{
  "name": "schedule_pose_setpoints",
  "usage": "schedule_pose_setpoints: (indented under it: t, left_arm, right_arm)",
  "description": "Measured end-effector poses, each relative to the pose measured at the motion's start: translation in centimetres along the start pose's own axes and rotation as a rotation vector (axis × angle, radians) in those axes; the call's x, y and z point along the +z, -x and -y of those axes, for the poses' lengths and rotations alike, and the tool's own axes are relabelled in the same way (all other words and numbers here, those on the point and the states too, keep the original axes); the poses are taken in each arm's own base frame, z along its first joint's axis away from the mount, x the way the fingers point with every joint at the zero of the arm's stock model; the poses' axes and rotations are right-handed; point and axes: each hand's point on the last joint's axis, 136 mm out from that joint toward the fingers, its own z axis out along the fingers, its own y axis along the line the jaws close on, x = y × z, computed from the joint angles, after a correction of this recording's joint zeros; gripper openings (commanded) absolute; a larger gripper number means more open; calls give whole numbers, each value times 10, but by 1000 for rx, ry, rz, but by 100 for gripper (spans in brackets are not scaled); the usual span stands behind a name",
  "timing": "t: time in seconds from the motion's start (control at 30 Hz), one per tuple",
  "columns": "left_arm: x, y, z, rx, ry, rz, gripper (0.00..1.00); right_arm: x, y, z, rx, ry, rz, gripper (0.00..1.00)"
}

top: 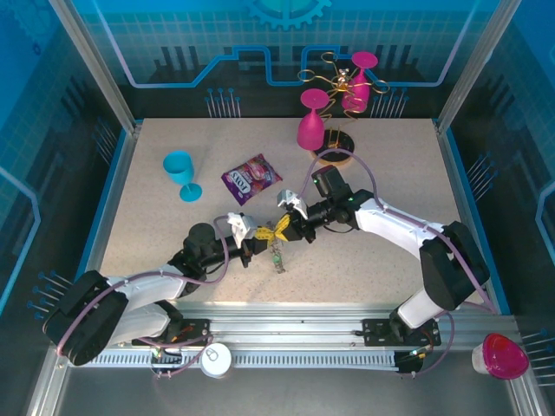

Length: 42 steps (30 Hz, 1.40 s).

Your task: Put the keys on the keyring

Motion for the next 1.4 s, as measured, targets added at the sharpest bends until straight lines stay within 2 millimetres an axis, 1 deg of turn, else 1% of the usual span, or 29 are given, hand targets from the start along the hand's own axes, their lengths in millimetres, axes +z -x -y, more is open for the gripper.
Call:
schedule_pose_setpoints:
  t: [0.03,0.1,0.17,0.23,0.4,0.47,0.57,0.87,1.07,1.23,1.27,1.33,1.37,1.4]
  left_arm:
    - [0,0,0,-4,0,1,0]
    - [0,0,0,-12,0,3,11]
    - [0,-1,-1,-20,4,1,17]
    - [-1,-2,-1,-19,8,-8,19]
    - [-3,1,-1,-11,22,-53,19]
    - [-5,3,-1,-4,24,-64,19]
    - [-7,0,0,-8,28,-87,18]
    - [-7,-6,-1,-8,27,-134,10]
    - [-7,-7,-1,-9,27,-142,0]
    - [-5,-6,-1,4,26,-145,0]
    - [-5,-6,-1,4,27,-144,0]
    - [-5,-5,-1,6,27,-141,0]
    - [-5,-4,-2,9,31,-135,0]
    - [-5,-2,-3,13,37,-127,0]
  right_arm:
    - [0,0,0,-4,0,-1,0]
    - [0,1,1,-18,-2,0,0]
    - [0,0,2,-21,-10,-4,0]
    - [0,-1,3,-27,-22,-19,0]
    - [3,-4,2,-69,-69,-110,0]
    - [4,-2,1,-99,-91,-146,0]
    - [5,-1,0,-132,-119,-196,0]
    - [6,-2,-1,-177,-166,-278,0]
    - [6,-2,-3,-183,-170,-298,0]
    - [5,-2,-2,-186,-178,-304,0]
    - [5,-1,-2,-186,-179,-304,6]
    - [4,-1,-2,-179,-184,-303,27]
    - [4,-1,-2,-176,-189,-298,32]
    - [2,0,-3,-180,-198,-287,33]
